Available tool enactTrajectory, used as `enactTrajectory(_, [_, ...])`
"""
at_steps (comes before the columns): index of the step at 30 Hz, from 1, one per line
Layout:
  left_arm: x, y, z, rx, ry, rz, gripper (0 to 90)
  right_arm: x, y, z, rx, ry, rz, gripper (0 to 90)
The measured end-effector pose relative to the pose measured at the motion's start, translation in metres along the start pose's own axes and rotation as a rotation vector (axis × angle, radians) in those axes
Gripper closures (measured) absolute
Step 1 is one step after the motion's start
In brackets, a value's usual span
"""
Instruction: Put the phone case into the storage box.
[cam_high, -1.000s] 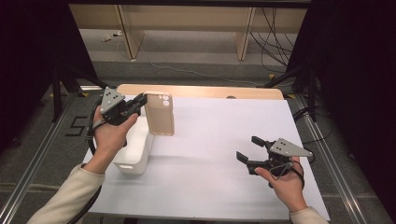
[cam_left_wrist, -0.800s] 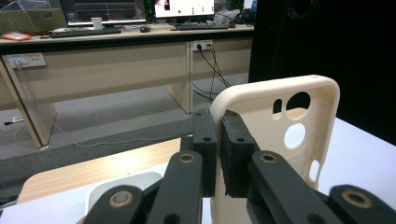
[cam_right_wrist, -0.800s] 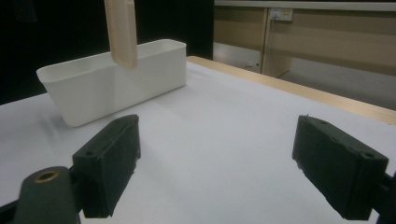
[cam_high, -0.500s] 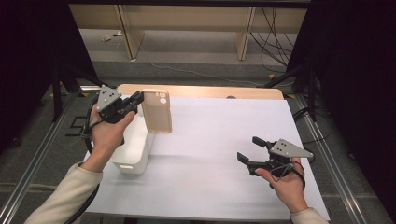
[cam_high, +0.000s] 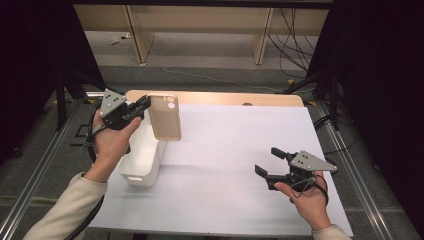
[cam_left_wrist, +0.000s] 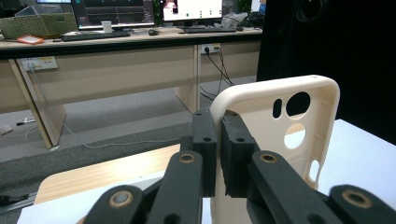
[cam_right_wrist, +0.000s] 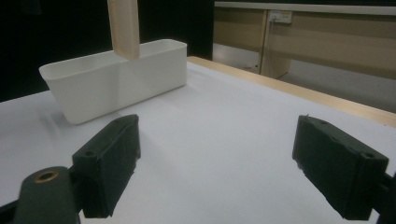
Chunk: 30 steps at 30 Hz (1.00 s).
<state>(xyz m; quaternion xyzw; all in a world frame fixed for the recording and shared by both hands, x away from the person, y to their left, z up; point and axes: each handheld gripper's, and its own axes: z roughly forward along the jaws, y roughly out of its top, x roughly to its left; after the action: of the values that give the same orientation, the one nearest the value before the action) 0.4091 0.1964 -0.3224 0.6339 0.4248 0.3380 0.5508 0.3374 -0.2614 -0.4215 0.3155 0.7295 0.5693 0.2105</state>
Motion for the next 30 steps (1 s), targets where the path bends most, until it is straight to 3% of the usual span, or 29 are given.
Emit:
enactTrajectory(18, [0.008,0.002,0.002,-0.004,0.02,0.006,85.3,0.001,-0.002,0.0,-0.011,0.011,0.008,16.4])
enactTrajectory(30, [0.017,0.003,0.003,0.01,0.047,0.009,85.3,0.0,-0.002,-0.002,0.016,0.001,0.0,16.5])
